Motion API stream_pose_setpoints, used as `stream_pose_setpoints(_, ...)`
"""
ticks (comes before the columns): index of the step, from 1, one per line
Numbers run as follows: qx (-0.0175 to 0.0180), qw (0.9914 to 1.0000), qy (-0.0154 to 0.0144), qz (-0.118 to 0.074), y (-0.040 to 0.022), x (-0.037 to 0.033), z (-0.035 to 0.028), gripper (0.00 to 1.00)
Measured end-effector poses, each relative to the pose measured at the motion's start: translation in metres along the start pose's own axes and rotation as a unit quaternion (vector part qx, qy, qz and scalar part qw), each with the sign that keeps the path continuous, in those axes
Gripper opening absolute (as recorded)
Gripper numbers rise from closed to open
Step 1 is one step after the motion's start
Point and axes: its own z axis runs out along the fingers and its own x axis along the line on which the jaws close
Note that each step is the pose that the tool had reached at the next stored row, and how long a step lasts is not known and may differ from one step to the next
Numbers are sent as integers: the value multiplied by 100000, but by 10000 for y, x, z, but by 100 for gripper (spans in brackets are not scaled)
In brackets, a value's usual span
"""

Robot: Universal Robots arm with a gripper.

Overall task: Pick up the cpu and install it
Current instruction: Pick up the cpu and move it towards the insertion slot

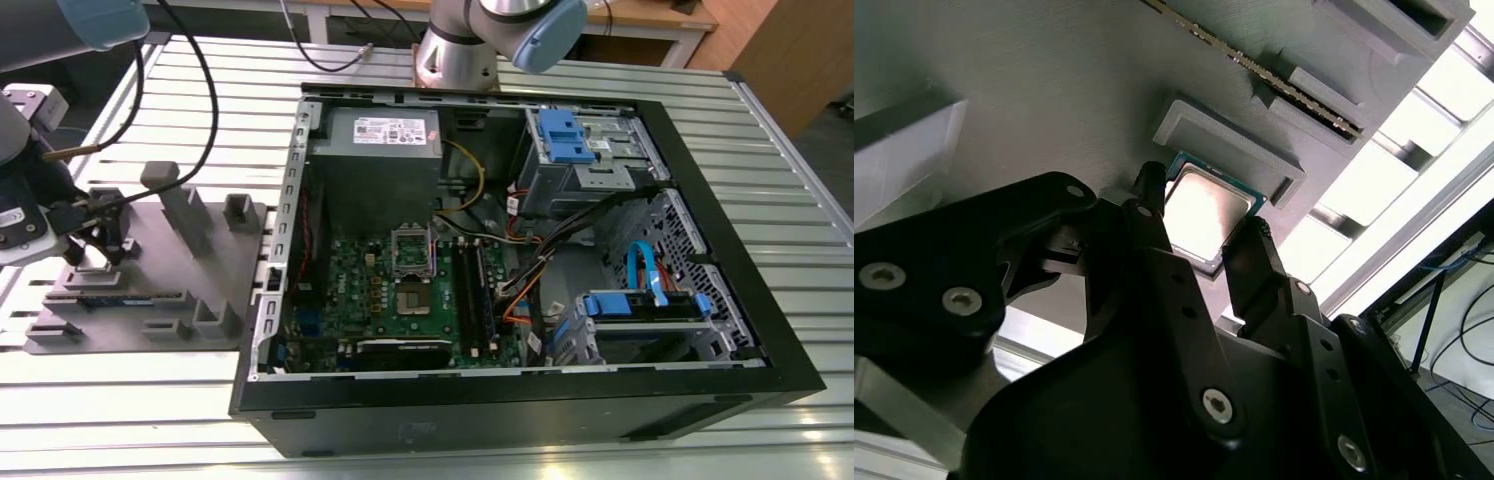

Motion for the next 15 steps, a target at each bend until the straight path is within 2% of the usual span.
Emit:
stream_pose_setpoints(5, 8, 100000, 13, -1, 0, 0, -7, 48)
stream_pose_setpoints(7, 9, 100000, 16, -1, 1, 0, -41, 48)
stream_pose_setpoints(10, 0, 100000, 4, 3, 6, -1, -144, 48)
stream_pose_setpoints(15, -38, 100000, 4, 0, 15, -2, -362, 48)
